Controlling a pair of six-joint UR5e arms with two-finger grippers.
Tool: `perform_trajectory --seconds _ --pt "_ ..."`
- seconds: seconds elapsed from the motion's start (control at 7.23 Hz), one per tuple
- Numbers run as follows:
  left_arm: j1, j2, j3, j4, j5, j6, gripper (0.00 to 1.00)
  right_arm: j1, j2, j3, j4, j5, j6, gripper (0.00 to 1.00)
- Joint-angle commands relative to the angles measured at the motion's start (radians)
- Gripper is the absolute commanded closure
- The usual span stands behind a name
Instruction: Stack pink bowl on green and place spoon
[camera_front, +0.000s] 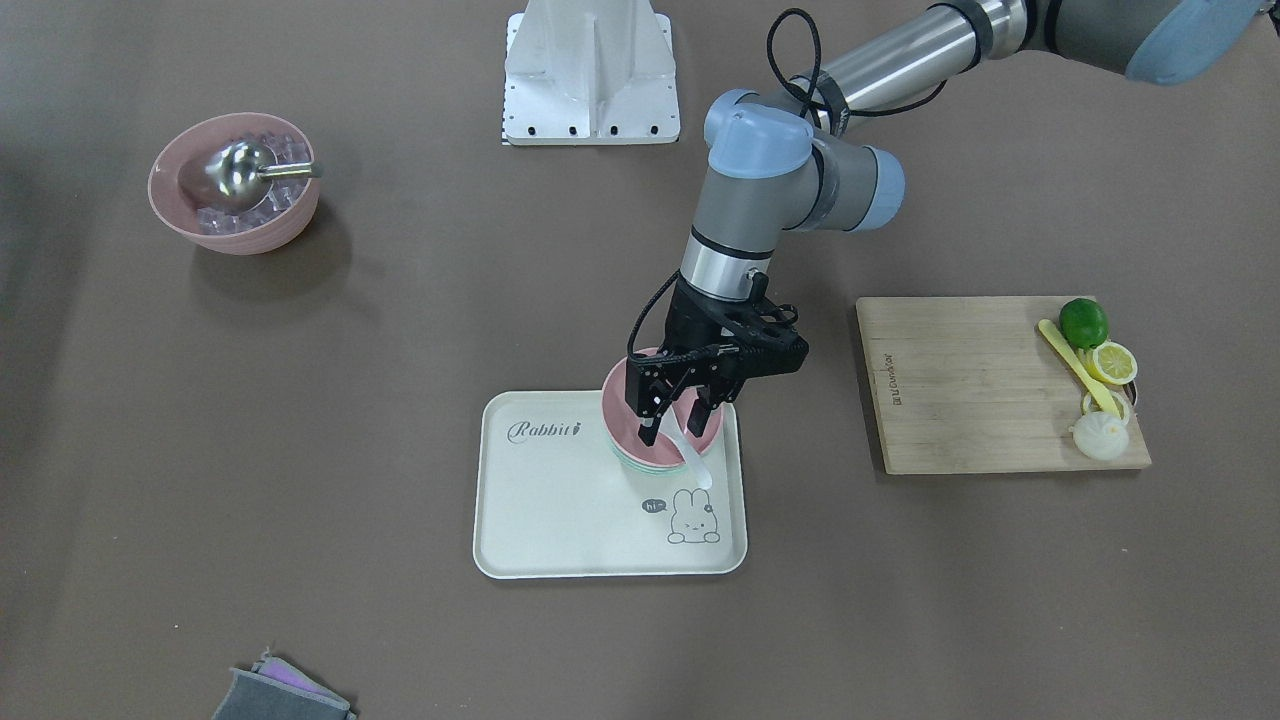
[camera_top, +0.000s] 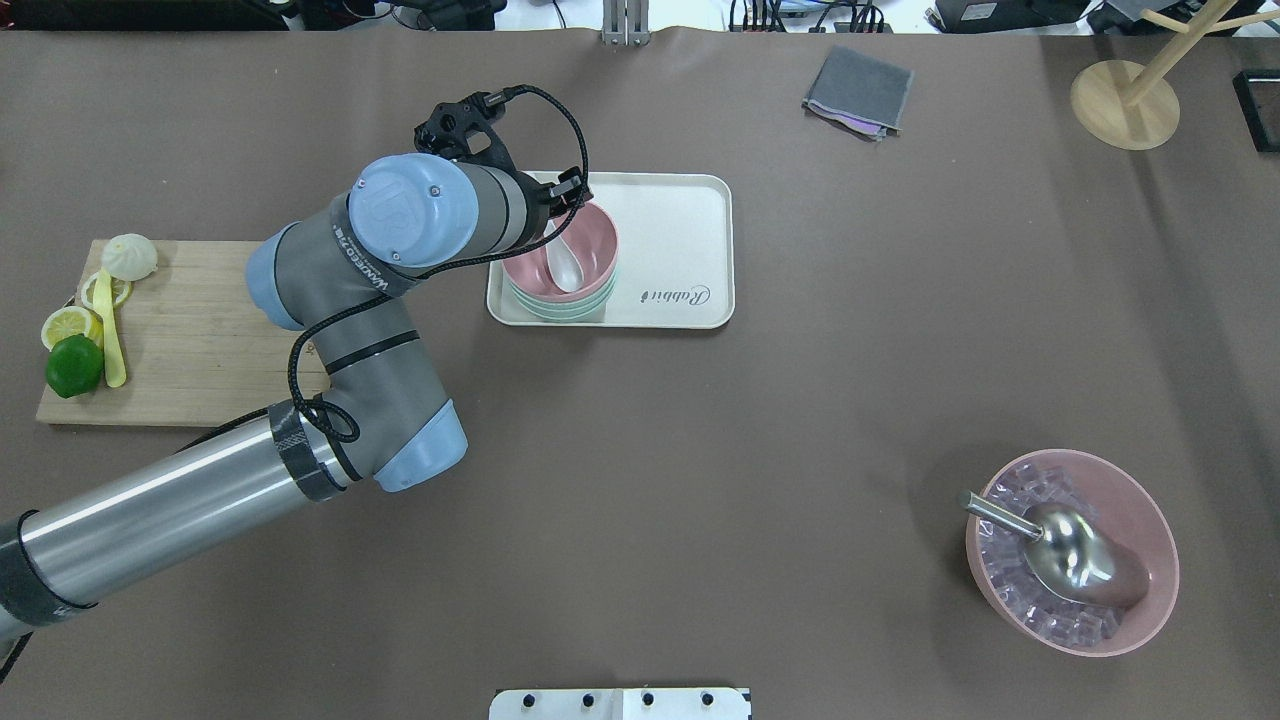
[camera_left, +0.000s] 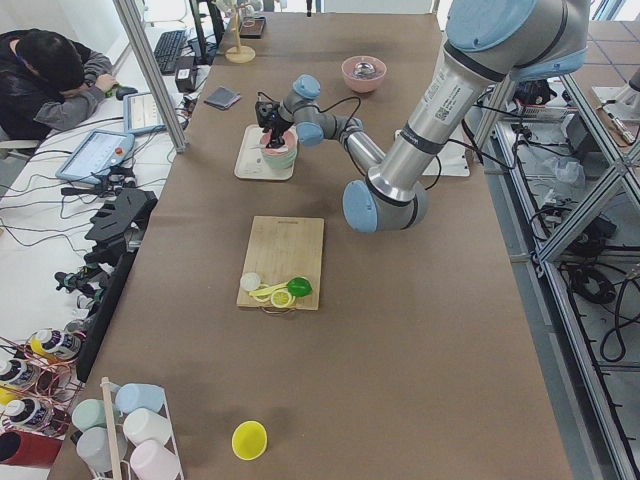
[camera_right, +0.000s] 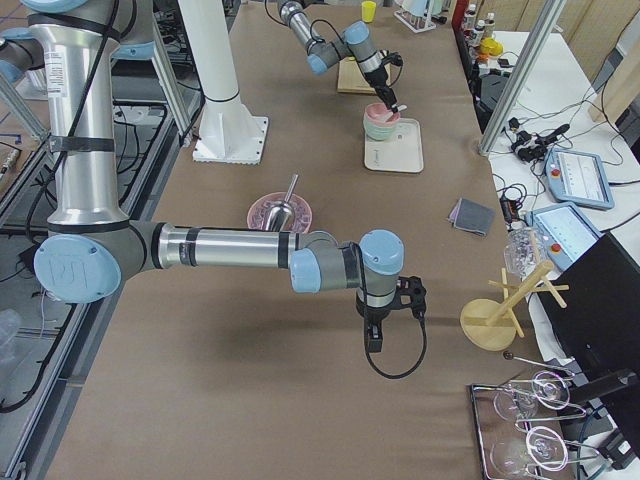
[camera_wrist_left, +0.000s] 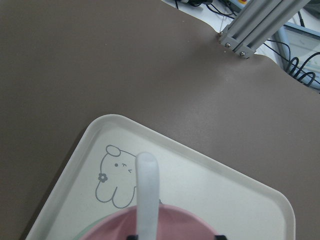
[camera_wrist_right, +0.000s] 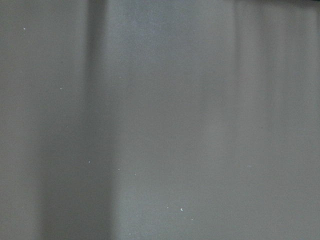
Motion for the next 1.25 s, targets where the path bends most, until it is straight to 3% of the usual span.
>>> perform_trajectory --seconds 0.0,0.28,0.55,0.69,1.11 --pt "-0.009 0.021 -0.037 0.008 -0.011 0.123 0.01 0.000 -0.006 0.000 -0.002 -0.001 -0.001 0.00" --pt "-0.121 0.085 -0.177 0.226 -0.261 0.305 0.00 0.000 -0.007 0.000 -0.005 -0.003 -0.001 0.00" --pt "-0.273 0.216 -0.314 0.409 -0.454 0.691 0.00 0.000 -0.018 0.000 -0.005 -0.001 -0.003 0.00" --pt "-0.361 0.298 -0.322 0.420 -0.546 0.871 0.00 0.000 -0.018 0.000 -0.004 0.000 -0.001 0.00" --pt "-0.552 0.511 -0.313 0.422 -0.664 1.359 0.00 0.000 -0.016 0.000 -0.004 0.000 -0.001 0.00"
